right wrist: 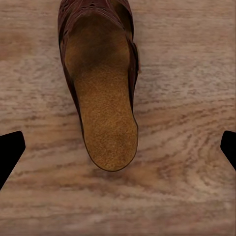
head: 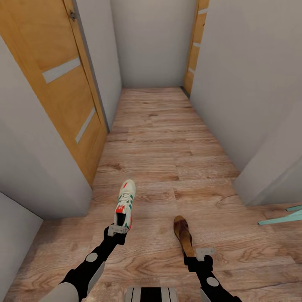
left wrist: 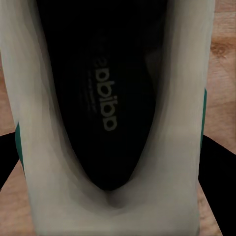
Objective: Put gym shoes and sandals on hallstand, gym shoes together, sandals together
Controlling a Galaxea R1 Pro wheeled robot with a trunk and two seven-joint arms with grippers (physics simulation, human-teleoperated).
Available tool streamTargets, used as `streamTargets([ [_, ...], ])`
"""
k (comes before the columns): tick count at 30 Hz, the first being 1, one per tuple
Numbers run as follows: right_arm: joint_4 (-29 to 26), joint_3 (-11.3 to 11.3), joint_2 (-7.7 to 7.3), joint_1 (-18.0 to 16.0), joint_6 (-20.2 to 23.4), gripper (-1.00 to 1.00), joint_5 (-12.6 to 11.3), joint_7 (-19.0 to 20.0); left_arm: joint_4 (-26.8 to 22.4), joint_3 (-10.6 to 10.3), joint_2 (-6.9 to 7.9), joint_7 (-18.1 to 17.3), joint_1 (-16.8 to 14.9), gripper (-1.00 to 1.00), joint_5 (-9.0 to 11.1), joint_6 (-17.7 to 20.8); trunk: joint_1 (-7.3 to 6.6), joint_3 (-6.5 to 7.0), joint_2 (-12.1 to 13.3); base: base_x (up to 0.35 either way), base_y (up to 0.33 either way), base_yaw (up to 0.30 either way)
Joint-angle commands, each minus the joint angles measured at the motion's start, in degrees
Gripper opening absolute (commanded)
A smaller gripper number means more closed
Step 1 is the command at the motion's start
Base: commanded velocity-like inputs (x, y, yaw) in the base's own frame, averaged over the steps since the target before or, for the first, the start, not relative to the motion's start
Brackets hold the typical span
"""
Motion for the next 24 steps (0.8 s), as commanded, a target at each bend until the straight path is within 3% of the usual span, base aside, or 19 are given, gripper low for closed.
streamTargets([
  [1, 0.0, 0.5, -0.05, 0.0, -0.3, 1.00, -0.6, -0.4, 0.0, -0.2, 0.02, -0.1, 0.0, -1.00, 0.3, -0.2, -0.01, -0.04, 0.0, 0.000, 0.000, 0.003],
  [9, 0.0, 0.4, -0.08, 0.0, -0.3, 1.00, -0.7, -0.4, -0.3, -0.1, -0.16, -0.1, 0.0, -1.00, 0.3, -0.5, -0.01, -0.04, 0.0, 0.000, 0.000, 0.000],
  [19, -0.3, 0.3, -0.01, -0.1, -0.1, 1.00, -0.6, -0.4, -4.4, -0.4, -0.30, 0.1, 0.2, -1.00, 0.3, 0.0, -0.01, -0.04, 0.0, 0.000, 0.000, 0.000],
  [24, -0.3, 0.2, 0.40, -3.0, 0.1, 1.00, 1.9, -0.6, -4.6, -0.4, -0.11, 0.1, 0.2, -1.00, 0.4, 0.1, -0.01, -0.04, 0.0, 0.000, 0.000, 0.000],
])
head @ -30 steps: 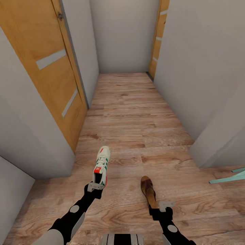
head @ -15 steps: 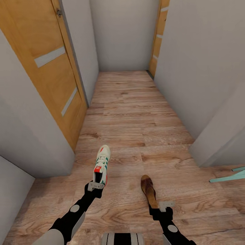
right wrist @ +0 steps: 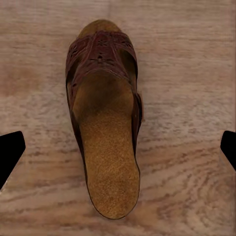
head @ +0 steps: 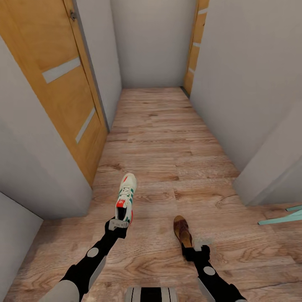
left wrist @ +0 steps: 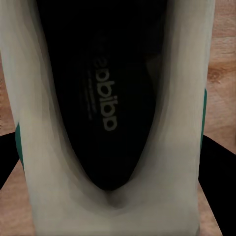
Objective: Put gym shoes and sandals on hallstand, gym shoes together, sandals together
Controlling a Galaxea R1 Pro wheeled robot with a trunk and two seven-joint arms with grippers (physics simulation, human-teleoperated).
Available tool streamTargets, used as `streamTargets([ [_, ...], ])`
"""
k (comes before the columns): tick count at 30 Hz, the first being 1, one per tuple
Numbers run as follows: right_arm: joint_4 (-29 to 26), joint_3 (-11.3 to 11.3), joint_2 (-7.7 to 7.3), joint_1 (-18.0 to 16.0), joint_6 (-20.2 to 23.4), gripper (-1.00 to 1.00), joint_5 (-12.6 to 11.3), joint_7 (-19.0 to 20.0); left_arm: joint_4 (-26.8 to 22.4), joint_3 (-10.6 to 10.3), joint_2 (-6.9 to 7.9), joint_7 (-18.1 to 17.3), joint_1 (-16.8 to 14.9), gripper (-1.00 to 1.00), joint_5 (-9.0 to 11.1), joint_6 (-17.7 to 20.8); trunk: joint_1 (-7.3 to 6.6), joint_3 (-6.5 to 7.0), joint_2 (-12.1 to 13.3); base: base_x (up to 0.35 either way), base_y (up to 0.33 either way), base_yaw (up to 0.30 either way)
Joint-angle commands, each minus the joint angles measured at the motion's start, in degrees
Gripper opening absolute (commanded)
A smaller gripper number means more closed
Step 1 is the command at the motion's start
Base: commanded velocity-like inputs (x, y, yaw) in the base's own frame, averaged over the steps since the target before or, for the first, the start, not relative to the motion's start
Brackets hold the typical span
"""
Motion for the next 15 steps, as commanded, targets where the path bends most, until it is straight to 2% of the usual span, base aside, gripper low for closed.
streamTargets([
  [1, 0.2, 0.5, 0.11, -1.3, -0.2, 1.00, 0.5, -0.4, 0.0, -0.1, 0.03, -0.2, 0.0, -1.00, 0.3, -0.1, -0.01, -0.04, 0.0, 0.000, 0.000, 0.000],
  [6, 0.4, 0.5, 0.52, -3.7, -0.1, 1.00, 2.8, -0.5, 0.0, 0.0, 0.06, -0.4, -0.1, -1.00, 0.3, -0.2, 0.04, -0.48, 0.0, 0.000, 0.000, 0.000],
  [11, 0.6, 0.6, 0.55, -4.1, -0.3, 1.00, 3.2, -0.4, 0.0, 0.0, 0.09, -0.4, -0.1, -1.00, 0.3, -0.2, 0.17, -1.59, -0.1, 0.000, 0.000, 0.000],
  [15, 3.1, 0.7, 0.45, -4.2, -0.6, 1.00, 3.4, -0.3, -0.1, -0.1, -0.20, -0.6, -0.2, -1.00, 0.3, -0.3, 0.27, -2.48, -0.2, 0.000, 0.000, 0.000],
])
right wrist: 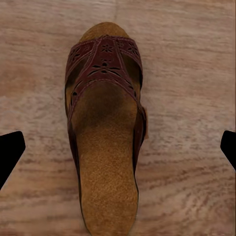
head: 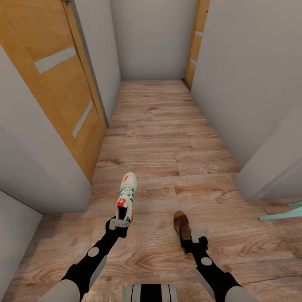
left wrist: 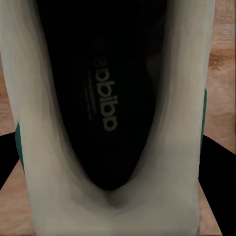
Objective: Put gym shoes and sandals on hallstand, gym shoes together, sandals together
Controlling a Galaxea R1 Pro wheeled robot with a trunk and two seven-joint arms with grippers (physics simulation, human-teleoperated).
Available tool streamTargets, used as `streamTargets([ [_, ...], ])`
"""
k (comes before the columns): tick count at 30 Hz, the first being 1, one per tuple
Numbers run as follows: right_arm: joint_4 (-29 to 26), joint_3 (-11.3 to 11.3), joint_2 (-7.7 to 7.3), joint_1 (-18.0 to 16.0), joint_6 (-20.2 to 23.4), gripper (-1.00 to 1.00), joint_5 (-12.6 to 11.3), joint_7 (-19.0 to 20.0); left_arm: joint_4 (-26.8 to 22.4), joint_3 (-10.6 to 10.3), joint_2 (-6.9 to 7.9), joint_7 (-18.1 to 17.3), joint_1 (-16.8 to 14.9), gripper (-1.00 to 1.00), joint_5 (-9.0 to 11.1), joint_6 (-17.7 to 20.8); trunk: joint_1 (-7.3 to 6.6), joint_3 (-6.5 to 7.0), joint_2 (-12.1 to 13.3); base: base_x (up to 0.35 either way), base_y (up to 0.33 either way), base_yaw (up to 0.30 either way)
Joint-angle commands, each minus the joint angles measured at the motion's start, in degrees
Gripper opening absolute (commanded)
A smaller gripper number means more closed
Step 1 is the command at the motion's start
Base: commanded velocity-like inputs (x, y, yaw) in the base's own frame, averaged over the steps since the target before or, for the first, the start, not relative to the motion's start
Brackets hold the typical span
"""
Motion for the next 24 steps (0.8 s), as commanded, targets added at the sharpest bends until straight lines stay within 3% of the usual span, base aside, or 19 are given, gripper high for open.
streamTargets([
  [1, 0.3, 0.5, -0.09, -0.1, -0.3, 1.00, -0.6, -0.4, 0.0, -0.1, -0.02, -0.2, -0.1, -1.00, 0.3, -0.2, 0.01, -0.26, 0.0, 0.000, 0.000, 0.000],
  [15, 2.0, 0.4, -0.47, -0.1, -0.3, 1.00, -0.7, -0.3, 0.0, 0.1, -0.33, -4.2, -1.4, -1.00, 0.3, 0.2, 0.37, -3.36, -0.2, 0.000, 0.000, 0.000],
  [22, 2.1, 0.4, -0.31, 0.0, -0.3, 1.00, -0.9, -0.3, 0.0, 0.1, -0.39, -4.0, -1.6, -1.00, 0.3, 0.3, 0.37, -3.40, -0.2, 0.000, 0.000, 0.000],
  [24, 2.0, 0.4, -0.30, 0.0, -0.3, 1.00, -0.9, -0.3, 0.0, 0.1, -0.41, -4.0, -1.6, -1.00, 0.3, 0.3, 0.42, -3.95, -0.2, 0.000, 0.000, 0.000],
])
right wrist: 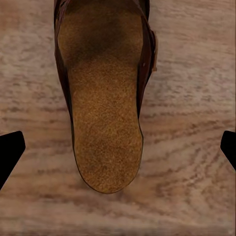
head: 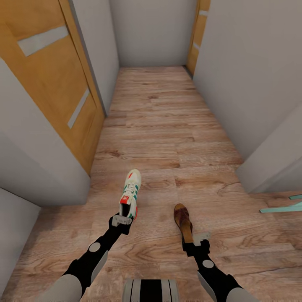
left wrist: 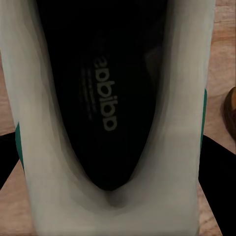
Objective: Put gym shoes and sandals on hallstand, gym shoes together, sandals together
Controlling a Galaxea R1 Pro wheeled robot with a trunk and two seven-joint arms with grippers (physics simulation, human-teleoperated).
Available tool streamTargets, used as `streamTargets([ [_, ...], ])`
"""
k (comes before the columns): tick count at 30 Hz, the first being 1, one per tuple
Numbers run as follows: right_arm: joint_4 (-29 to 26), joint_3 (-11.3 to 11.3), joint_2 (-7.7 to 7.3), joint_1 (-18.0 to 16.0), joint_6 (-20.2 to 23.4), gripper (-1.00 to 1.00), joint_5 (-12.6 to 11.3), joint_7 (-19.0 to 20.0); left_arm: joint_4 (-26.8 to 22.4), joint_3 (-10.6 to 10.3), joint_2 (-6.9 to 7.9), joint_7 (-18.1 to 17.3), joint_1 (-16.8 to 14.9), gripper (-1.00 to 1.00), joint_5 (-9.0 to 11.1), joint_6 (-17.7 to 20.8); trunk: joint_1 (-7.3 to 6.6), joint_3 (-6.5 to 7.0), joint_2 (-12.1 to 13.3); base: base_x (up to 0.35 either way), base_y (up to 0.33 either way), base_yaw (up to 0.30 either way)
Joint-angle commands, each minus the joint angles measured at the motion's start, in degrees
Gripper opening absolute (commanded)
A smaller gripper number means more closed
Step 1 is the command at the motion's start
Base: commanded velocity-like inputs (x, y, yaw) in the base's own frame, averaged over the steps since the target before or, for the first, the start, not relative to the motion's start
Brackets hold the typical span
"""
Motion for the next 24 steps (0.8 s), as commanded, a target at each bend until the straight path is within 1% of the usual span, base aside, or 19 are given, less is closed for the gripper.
streamTargets([
  [1, 0.1, 0.5, -0.03, 0.0, -0.2, 1.00, -0.6, -0.3, 0.0, -0.1, 0.03, -0.1, 0.0, -1.00, 0.3, -0.1, 0.01, -0.33, 0.0, 0.000, 0.000, 0.000],
  [11, 0.0, 0.3, -0.02, -0.1, -0.3, 1.00, -0.6, -0.4, 0.0, -0.1, 0.12, -0.4, 0.0, -1.00, 0.3, -0.2, 0.27, -3.37, -0.2, 0.000, 0.000, 0.000],
  [16, 0.0, 0.3, -0.07, -0.1, -0.3, 1.00, -0.6, -0.4, 0.0, -0.1, 0.09, -0.4, 0.0, -1.00, 0.4, -0.2, 0.40, -4.65, -0.2, 0.000, 0.000, 0.000],
  [24, 0.0, 0.3, -0.10, 0.0, -0.3, 1.00, -0.6, -0.4, 0.0, -0.1, 0.03, -0.4, 0.0, -1.00, 0.4, -0.2, 0.40, -4.69, -0.2, 0.000, 0.000, 0.000],
])
